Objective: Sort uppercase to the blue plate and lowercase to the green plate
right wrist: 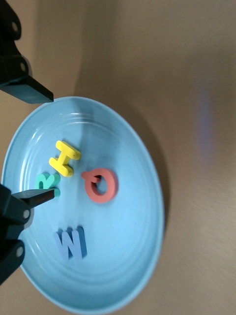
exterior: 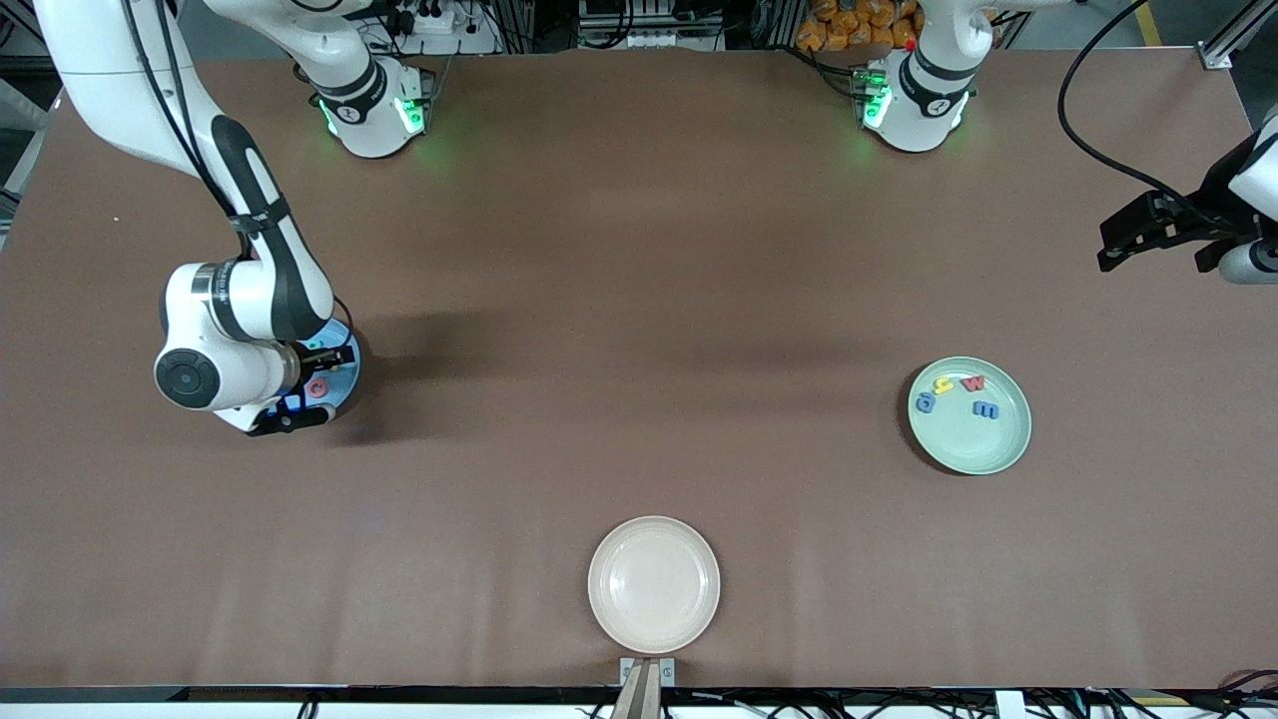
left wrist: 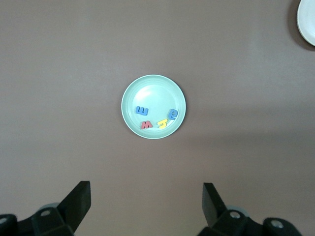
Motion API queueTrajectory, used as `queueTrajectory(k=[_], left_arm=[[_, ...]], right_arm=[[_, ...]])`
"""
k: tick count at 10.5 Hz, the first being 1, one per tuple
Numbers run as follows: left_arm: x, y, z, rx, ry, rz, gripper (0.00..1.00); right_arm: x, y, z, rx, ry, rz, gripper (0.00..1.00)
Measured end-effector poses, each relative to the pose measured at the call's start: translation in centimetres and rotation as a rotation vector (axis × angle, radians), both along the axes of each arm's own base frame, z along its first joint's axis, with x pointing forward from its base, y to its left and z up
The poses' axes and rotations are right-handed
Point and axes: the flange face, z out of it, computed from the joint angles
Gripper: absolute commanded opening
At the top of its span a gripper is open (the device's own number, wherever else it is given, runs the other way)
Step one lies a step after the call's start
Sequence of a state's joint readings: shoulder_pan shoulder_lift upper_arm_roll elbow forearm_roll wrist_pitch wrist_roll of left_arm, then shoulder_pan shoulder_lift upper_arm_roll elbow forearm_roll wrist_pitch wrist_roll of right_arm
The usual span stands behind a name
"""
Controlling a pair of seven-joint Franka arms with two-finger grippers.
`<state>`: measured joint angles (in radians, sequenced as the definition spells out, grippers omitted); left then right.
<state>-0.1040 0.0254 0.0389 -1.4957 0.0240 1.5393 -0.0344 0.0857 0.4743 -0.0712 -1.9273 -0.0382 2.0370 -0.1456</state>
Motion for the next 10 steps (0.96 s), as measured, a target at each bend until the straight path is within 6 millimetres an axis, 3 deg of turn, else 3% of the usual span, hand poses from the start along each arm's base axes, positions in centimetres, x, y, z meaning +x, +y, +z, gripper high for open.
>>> queueTrajectory(k=[2, 3, 5, 7, 10], left_arm=[[0.0, 0.1, 0.0, 0.000, 0.000, 0.002, 1.00], [-0.1, 0.2, 0.1, 0.000, -0.002, 0.003, 1.00], [-0.2, 0.3, 0.4, -0.001, -0.005, 0.005, 1.00], [-0.3, 0.3, 0.4, -0.001, -0.005, 0.005, 1.00], [-0.4, 0.4, 0.4, -0.001, -0.003, 0.007, 1.00]], right_arm=[[1.5, 0.1, 3.3, 0.000, -0.065, -0.011, 0.86], [2.1, 0.2, 5.9, -0.002, -0.096, -0.026, 0.86], [3.0, 0.2, 12.3, -0.002, -0.155, -0.044, 0.86], [3.4, 0.2, 18.7, 0.004, -0.223, -0.050, 1.00], [3.2, 0.1, 27.6, 0.012, -0.326, -0.054, 1.00]])
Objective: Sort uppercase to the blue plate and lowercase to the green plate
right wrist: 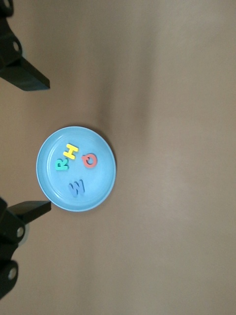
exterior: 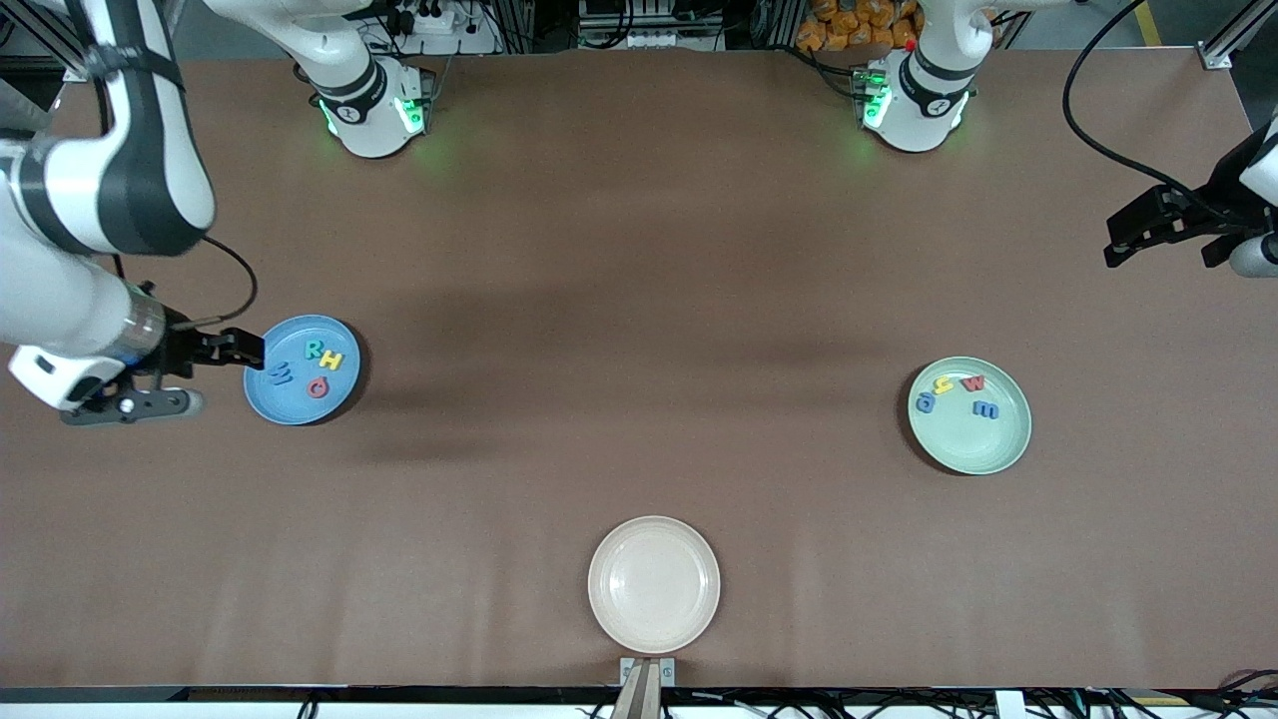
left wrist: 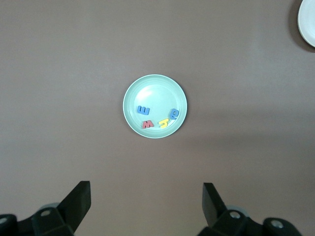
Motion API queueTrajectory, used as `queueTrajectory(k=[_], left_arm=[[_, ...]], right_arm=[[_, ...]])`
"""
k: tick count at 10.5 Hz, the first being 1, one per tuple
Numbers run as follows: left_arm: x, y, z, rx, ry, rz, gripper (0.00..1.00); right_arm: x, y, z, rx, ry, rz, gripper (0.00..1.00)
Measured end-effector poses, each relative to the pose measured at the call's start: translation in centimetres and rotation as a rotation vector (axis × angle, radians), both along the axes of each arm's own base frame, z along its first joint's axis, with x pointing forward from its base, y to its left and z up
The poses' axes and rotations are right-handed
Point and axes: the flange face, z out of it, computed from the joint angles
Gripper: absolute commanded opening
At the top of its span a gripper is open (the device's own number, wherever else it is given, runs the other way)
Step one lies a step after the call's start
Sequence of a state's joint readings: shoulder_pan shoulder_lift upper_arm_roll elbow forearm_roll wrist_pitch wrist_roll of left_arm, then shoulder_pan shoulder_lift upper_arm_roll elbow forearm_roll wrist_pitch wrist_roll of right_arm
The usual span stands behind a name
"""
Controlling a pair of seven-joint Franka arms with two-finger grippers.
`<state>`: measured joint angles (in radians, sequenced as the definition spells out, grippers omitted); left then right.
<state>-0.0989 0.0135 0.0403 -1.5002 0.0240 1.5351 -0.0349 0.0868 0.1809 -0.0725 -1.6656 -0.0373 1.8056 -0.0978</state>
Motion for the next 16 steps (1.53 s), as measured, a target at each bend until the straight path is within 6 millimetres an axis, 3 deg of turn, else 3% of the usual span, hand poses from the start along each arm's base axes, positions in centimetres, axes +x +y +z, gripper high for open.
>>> queueTrajectory(k=[4, 7, 9, 16], left_arm=[[-0.2, 0.1, 0.2, 0.000, 0.000, 0.001, 1.00], [-0.2, 0.1, 0.2, 0.000, 0.000, 0.002, 1.00], [-0.2, 0.1, 0.2, 0.000, 0.000, 0.002, 1.00], [-0.3, 0.2, 0.2, 0.000, 0.002, 0.002, 1.00]], right_arm=[[-1.8, -0.9, 9.8, 0.006, -0.093, -0.031, 1.00], [-2.8, -2.1, 13.4, 0.011, -0.153, -0.066, 1.00], [-3.5, -2.3, 14.4, 0.014, -0.157, -0.081, 1.00], [-3.5, -2.5, 14.5, 0.015, -0.163, -0.089, 1.00]])
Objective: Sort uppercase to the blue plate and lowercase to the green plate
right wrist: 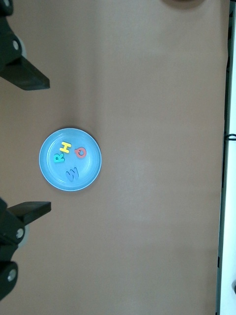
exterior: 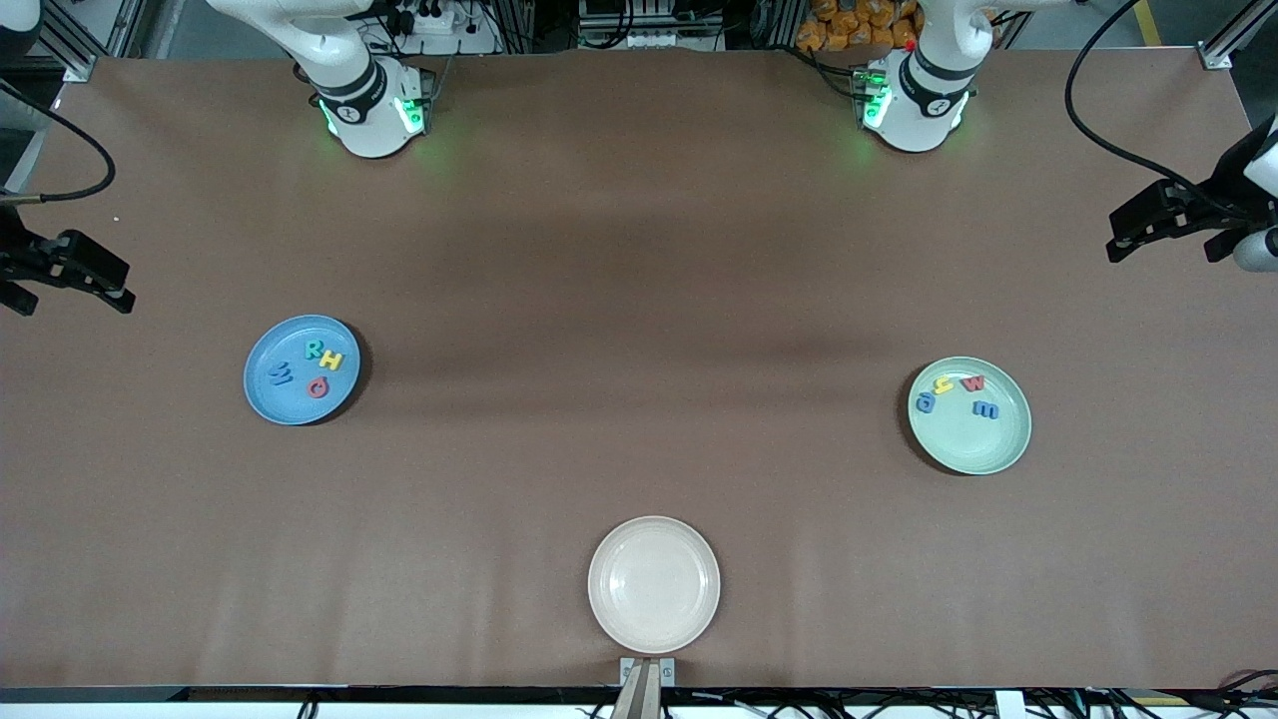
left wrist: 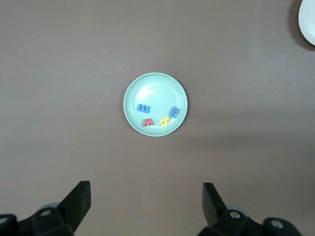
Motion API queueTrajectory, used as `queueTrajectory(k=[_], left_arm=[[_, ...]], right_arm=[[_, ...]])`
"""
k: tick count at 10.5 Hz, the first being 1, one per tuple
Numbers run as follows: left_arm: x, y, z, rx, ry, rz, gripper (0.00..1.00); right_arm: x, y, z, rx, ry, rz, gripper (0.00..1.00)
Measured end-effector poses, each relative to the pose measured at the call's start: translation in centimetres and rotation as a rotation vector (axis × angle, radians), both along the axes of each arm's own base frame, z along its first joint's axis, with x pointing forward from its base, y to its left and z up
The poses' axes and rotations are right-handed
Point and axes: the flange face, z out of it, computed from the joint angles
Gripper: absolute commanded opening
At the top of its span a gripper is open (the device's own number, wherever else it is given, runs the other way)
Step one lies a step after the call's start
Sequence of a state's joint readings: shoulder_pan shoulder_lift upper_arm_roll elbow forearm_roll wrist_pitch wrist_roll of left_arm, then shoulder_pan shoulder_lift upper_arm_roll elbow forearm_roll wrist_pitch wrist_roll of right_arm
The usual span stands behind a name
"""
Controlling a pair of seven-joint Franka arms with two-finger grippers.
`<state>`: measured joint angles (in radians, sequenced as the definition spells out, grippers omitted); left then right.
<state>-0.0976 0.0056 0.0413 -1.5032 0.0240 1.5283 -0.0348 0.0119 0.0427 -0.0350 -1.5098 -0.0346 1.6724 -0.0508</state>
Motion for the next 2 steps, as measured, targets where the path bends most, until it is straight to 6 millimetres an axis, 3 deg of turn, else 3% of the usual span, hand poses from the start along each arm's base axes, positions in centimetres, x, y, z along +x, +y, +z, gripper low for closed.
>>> queueTrajectory(k=[2], left_arm=[[0.00, 0.03, 0.04, 0.000, -0.001, 0.001, 1.00]], right_arm=[[-0.05, -0.05, 0.23, 0.000, -0.008, -0.001, 1.00]])
